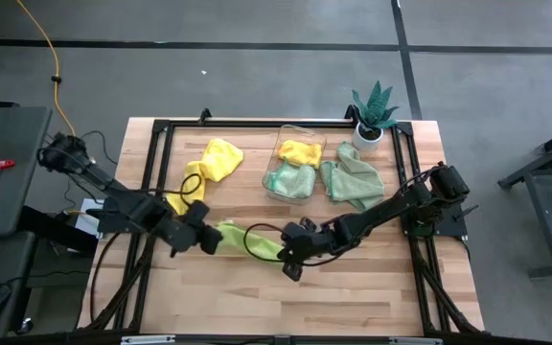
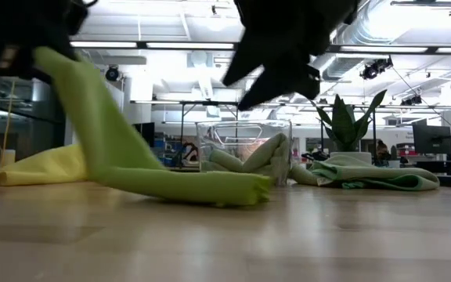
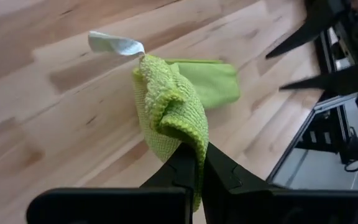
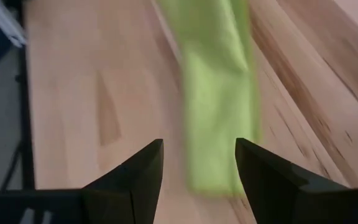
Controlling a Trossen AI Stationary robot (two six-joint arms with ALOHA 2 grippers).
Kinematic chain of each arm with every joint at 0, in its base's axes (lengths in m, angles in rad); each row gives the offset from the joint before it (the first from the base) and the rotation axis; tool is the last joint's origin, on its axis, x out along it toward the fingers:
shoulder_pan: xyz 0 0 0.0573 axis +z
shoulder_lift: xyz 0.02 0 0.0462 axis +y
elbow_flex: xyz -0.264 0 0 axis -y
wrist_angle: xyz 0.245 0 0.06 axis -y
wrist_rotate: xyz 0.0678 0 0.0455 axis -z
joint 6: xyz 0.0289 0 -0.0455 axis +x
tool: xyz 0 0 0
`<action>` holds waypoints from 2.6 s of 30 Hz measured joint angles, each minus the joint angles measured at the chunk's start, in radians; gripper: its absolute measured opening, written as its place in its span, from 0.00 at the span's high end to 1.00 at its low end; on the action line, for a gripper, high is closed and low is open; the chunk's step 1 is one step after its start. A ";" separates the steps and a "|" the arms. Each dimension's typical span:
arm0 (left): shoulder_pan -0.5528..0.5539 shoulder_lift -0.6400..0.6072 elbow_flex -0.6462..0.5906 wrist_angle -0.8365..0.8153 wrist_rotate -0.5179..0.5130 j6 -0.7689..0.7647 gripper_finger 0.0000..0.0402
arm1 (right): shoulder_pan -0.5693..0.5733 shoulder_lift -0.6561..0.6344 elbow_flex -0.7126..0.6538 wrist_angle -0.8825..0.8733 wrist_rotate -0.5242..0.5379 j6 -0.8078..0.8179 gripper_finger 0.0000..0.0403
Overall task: Fold microfiber towels
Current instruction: Fold the green towel
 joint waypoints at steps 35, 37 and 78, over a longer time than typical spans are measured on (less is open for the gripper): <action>0.045 0.018 0.004 0.488 -0.078 0.169 1.00 | 0.143 -0.232 -0.476 0.398 -0.050 0.211 0.99; 0.058 0.013 -0.002 0.512 -0.094 0.189 1.00 | 0.140 -0.236 -0.471 0.442 -0.050 0.165 1.00; 0.376 0.041 0.224 0.718 0.200 0.419 1.00 | 0.128 -0.173 -0.472 0.812 0.092 -0.017 1.00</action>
